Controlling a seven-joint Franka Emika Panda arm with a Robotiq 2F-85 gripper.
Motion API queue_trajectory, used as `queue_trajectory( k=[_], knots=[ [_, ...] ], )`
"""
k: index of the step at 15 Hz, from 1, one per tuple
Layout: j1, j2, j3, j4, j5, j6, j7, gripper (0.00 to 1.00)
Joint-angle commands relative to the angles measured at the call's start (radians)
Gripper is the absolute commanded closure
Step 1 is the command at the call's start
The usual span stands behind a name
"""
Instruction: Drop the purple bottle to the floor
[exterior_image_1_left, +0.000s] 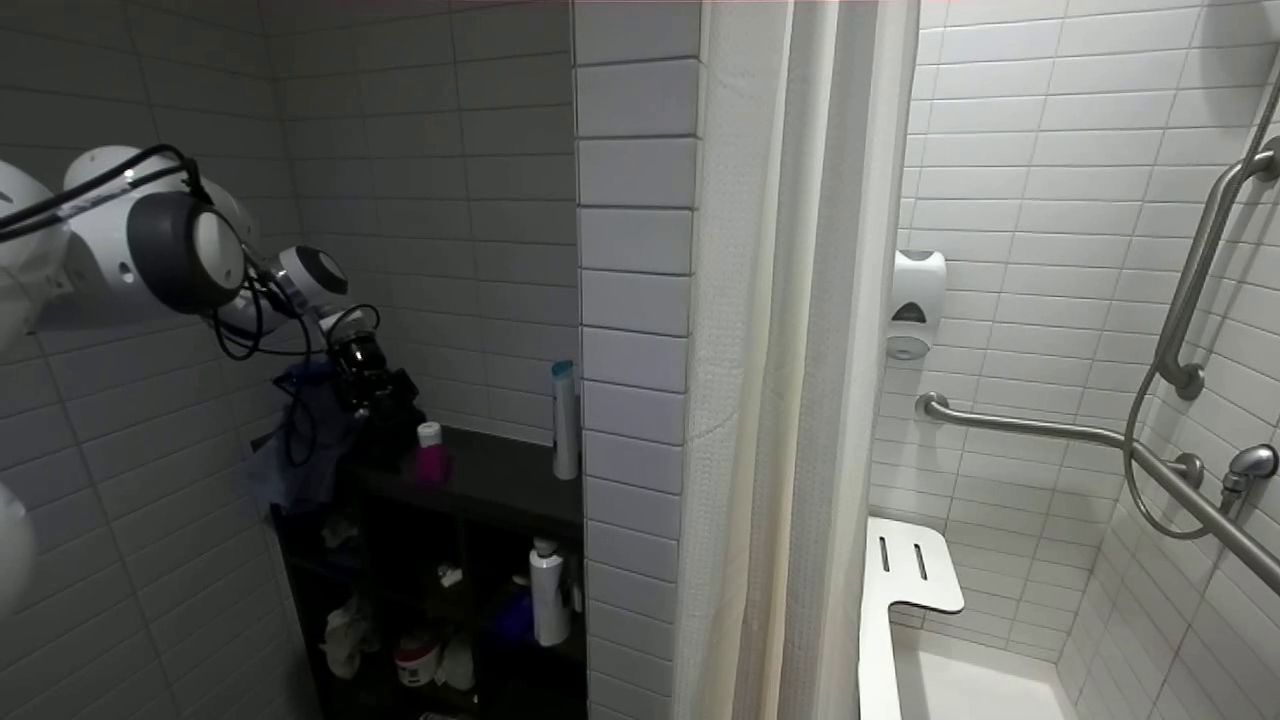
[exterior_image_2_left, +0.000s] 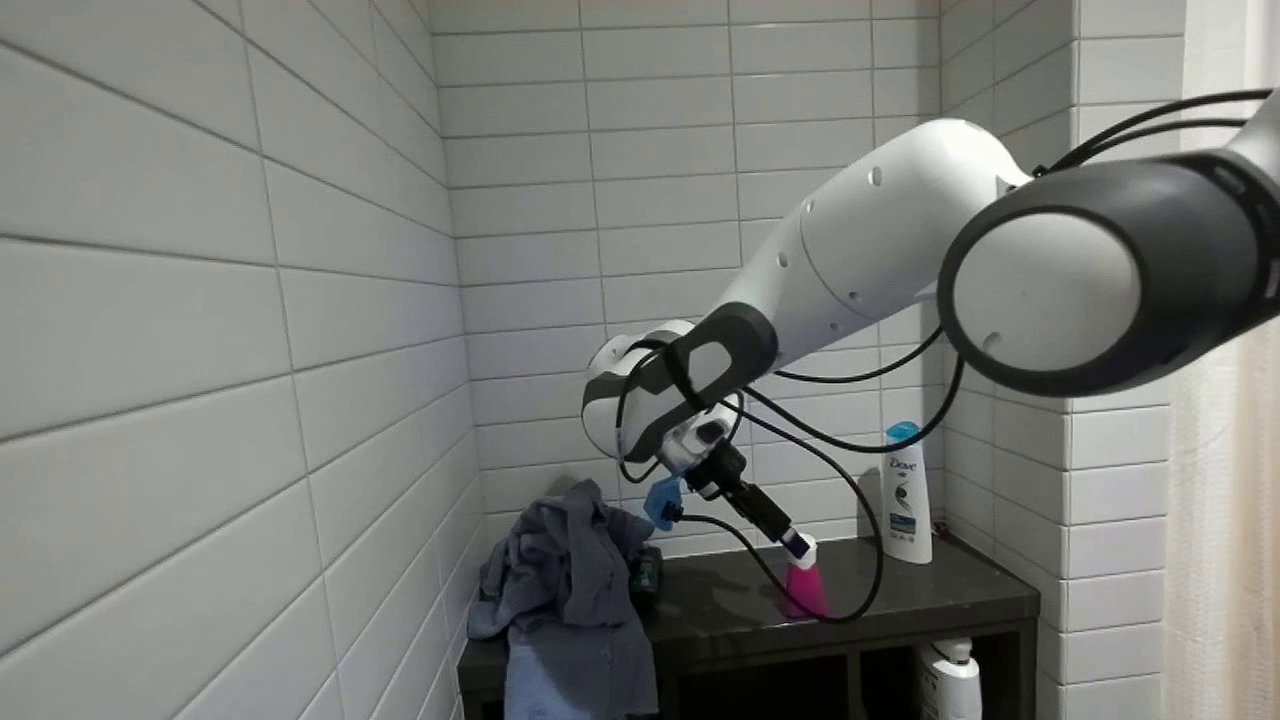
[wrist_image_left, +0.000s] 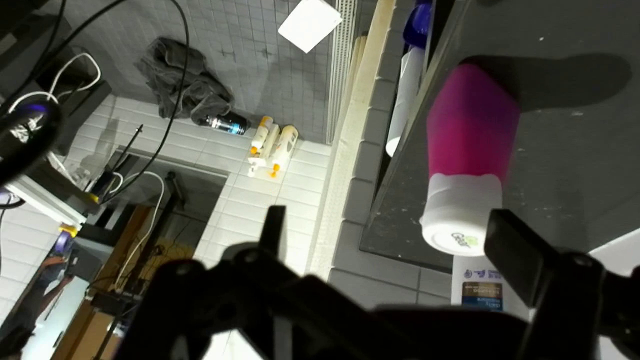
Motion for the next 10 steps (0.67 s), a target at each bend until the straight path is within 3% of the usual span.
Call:
queue_trajectory(
  k=[1, 10],
  knots=[
    [0.024, 0.082, -0.030, 0.111, -0.056, -0.095, -0.018, 0.00],
    [0.043, 0.179, -0.018, 0.229, -0.070, -0.128, -0.047, 0.00]
  ],
)
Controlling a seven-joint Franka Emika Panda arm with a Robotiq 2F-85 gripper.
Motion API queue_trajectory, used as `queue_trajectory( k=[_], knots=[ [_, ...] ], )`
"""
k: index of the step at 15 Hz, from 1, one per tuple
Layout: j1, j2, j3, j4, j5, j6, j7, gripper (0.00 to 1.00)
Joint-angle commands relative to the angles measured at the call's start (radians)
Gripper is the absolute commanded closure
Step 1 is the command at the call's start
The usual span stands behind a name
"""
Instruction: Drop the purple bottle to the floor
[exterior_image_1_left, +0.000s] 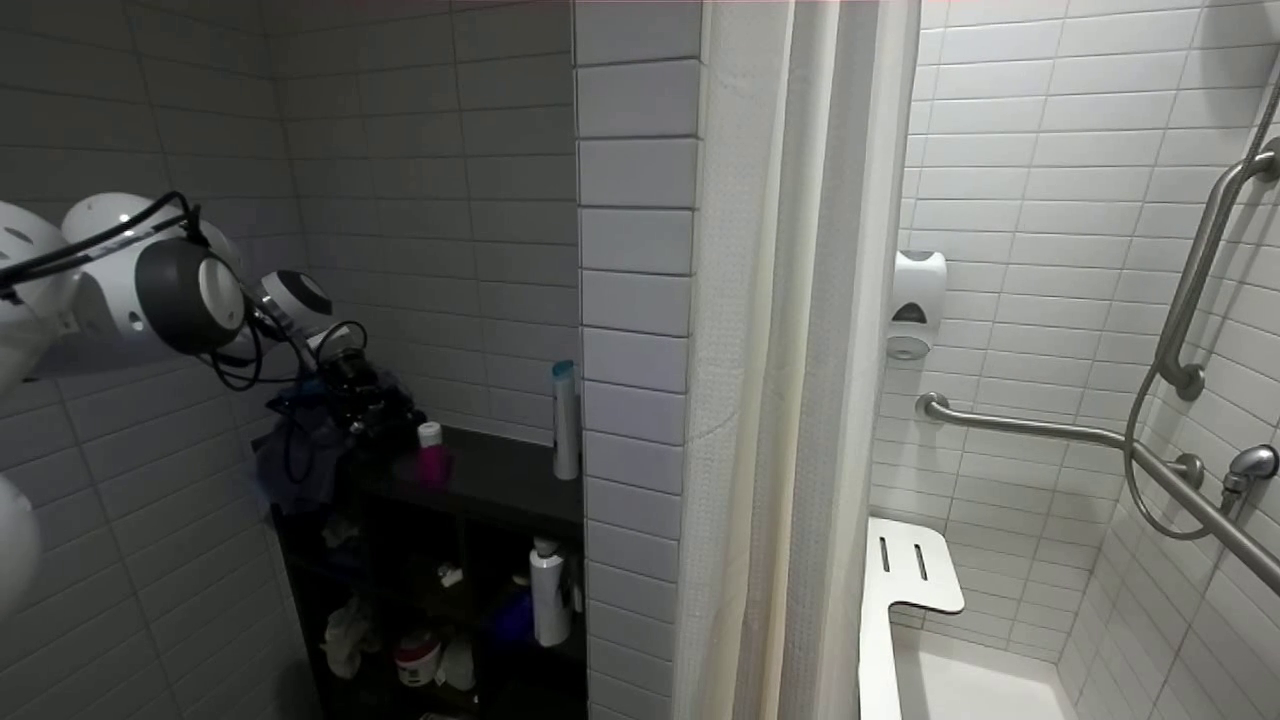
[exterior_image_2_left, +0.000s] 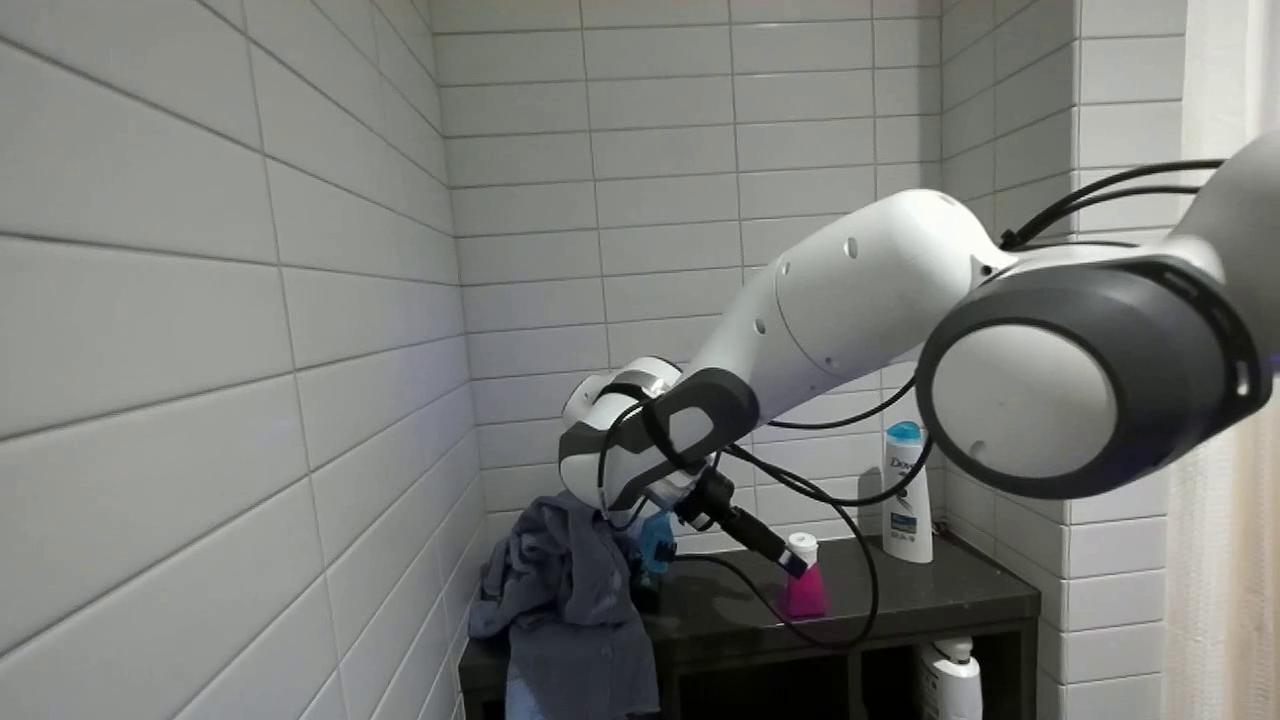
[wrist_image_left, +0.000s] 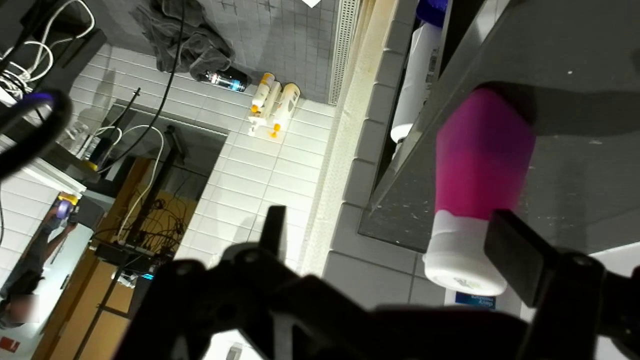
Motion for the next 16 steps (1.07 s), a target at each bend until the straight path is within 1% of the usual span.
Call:
queue_trajectory(
  k=[1, 9, 16],
  knots=[
    [-0.005, 0.053, -0.006, 0.096, -0.002, -0.037, -0.032, 0.00],
    [-0.033, 0.126, -0.033, 0.239, -0.006, -0.073, -0.086, 0.00],
    [-0.072, 0.162, -0.031, 0.292, 0.006, -0.065, -0.103, 0.00]
  ],
)
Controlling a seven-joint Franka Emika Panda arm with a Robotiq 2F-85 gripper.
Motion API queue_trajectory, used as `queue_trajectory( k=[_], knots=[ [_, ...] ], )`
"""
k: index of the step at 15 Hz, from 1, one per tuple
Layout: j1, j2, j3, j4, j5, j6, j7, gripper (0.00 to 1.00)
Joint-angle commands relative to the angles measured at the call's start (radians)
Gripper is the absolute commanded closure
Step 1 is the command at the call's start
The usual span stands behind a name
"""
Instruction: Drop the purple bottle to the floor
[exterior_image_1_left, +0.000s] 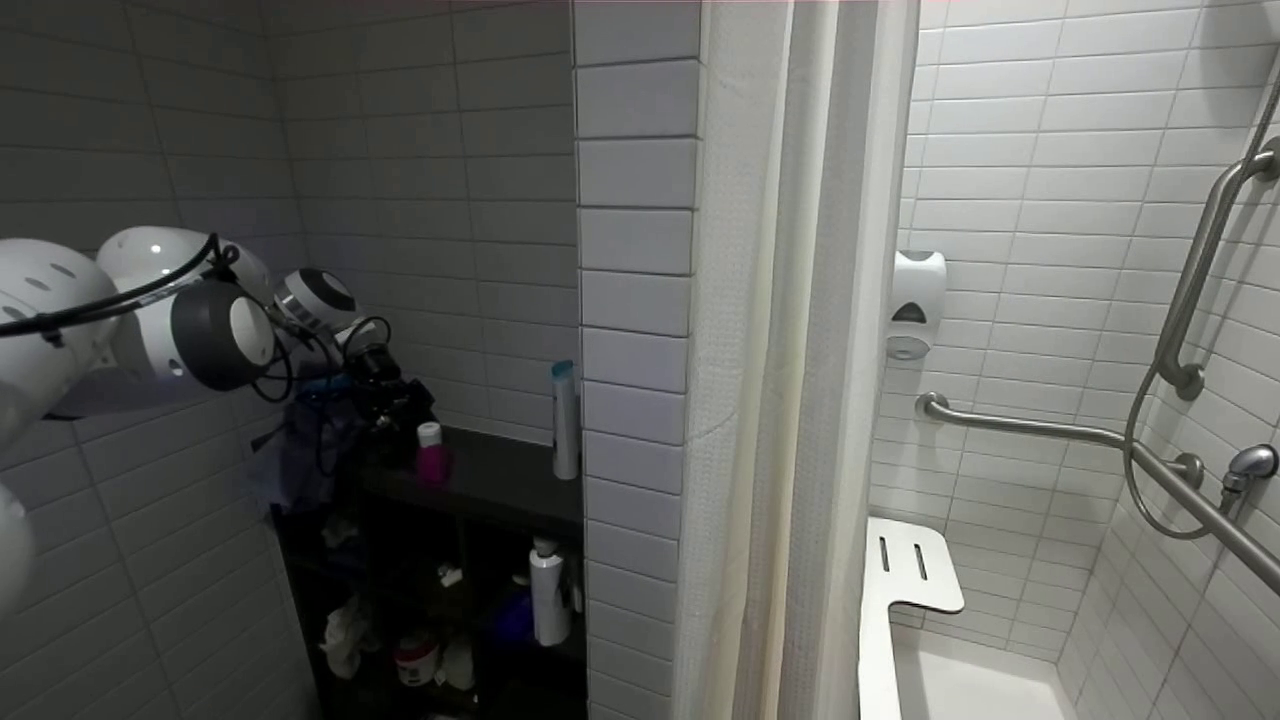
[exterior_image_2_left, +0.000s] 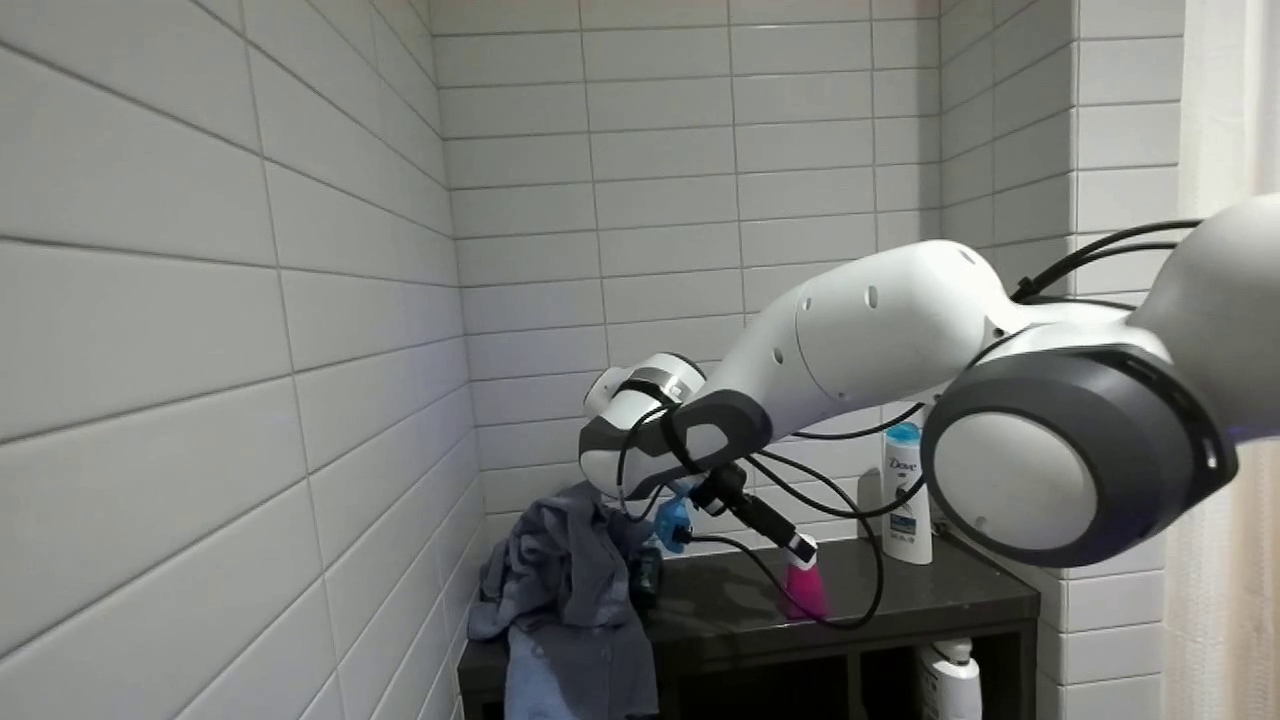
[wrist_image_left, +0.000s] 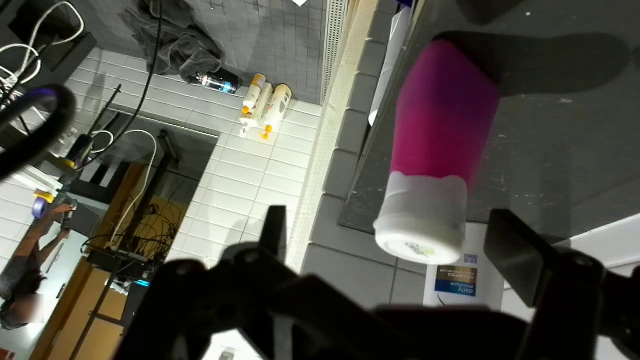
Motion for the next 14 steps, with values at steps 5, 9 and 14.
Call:
queue_trajectory(
  k=[5, 9, 14],
  knots=[
    [-0.036, 0.054, -0.004, 0.086, 0.005, -0.012, -0.032, 0.00],
    [-0.035, 0.058, 0.000, 0.090, 0.007, -0.013, -0.046, 0.00],
    [-0.043, 0.070, 0.008, 0.093, 0.017, -0.003, -0.054, 0.00]
  ],
)
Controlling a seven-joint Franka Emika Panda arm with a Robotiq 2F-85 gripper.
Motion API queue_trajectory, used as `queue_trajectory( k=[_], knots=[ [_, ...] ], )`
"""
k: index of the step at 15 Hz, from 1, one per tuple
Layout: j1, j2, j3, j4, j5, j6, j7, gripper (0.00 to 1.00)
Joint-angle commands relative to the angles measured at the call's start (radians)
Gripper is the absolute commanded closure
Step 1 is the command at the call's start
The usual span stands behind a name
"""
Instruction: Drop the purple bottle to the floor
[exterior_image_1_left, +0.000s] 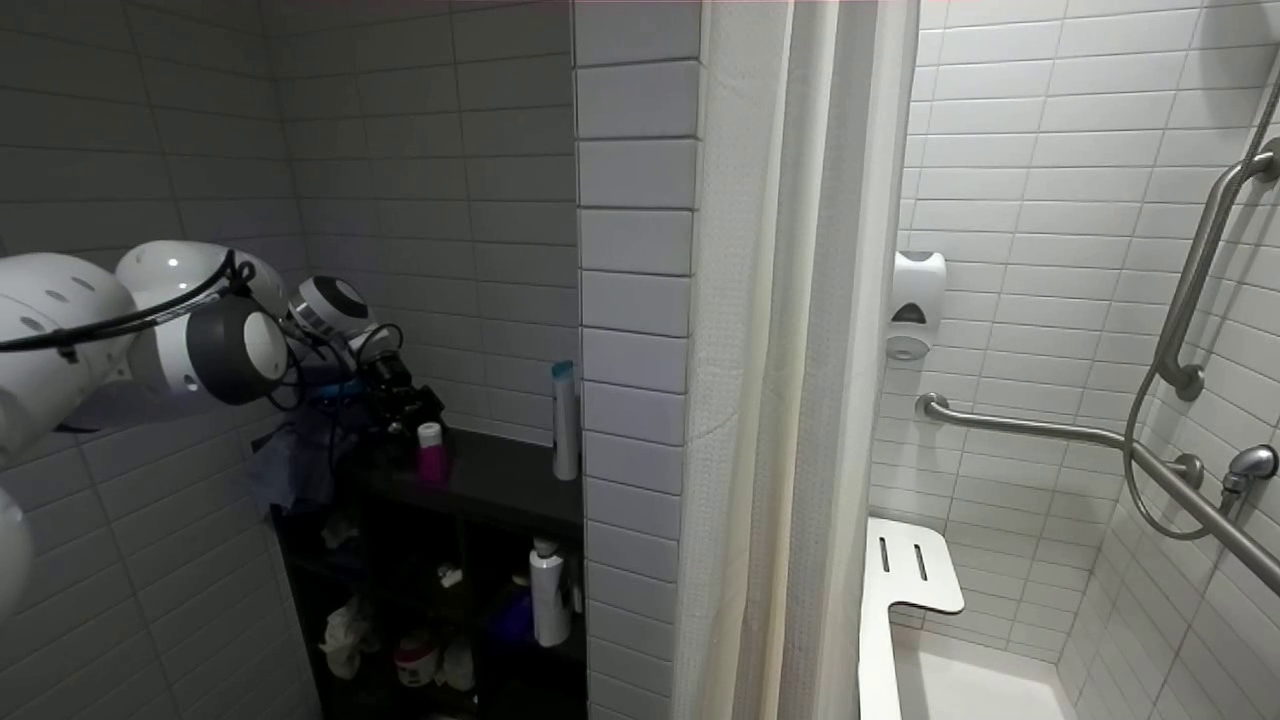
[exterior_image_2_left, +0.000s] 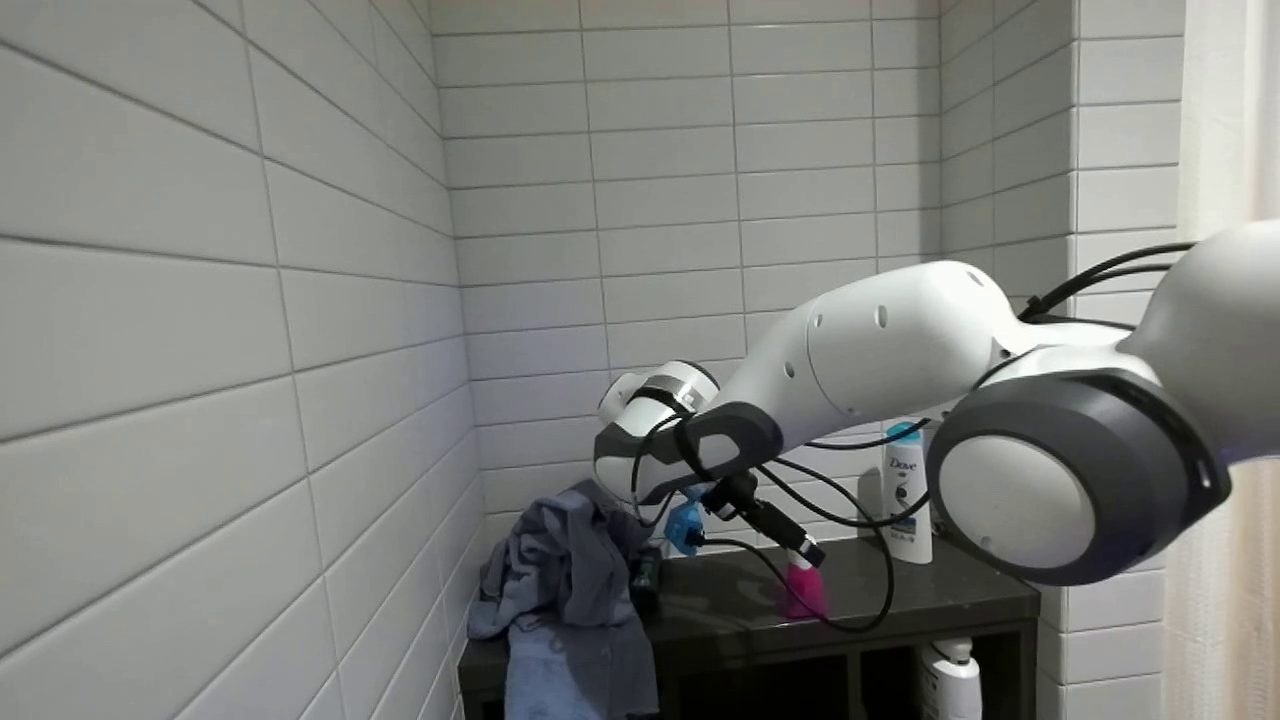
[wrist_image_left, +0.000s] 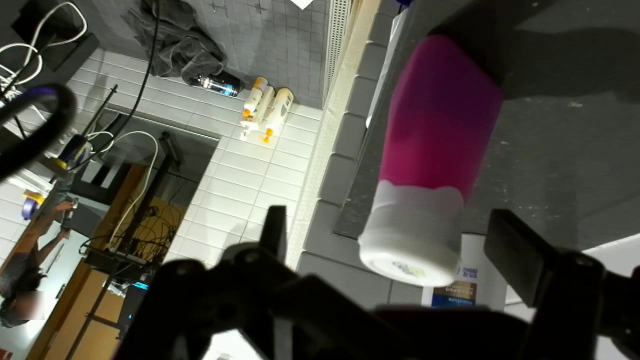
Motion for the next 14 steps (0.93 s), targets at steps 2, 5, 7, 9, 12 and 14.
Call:
queue_trajectory(
  k=[2, 5, 7, 9, 12, 14],
  knots=[
    [-0.016, 0.035, 0.006, 0.047, 0.019, 0.002, -0.030, 0.26],
    [-0.017, 0.039, 0.007, 0.049, 0.020, -0.001, -0.038, 0.49],
    [-0.018, 0.038, 0.007, 0.049, 0.020, -0.002, -0.043, 0.64],
    [-0.018, 0.035, 0.006, 0.050, 0.019, -0.004, -0.049, 0.77],
    [-0.015, 0.030, 0.008, 0.052, 0.019, -0.003, -0.053, 0.78],
    [-0.011, 0.036, 0.012, 0.054, 0.021, 0.015, -0.048, 0.78]
  ],
)
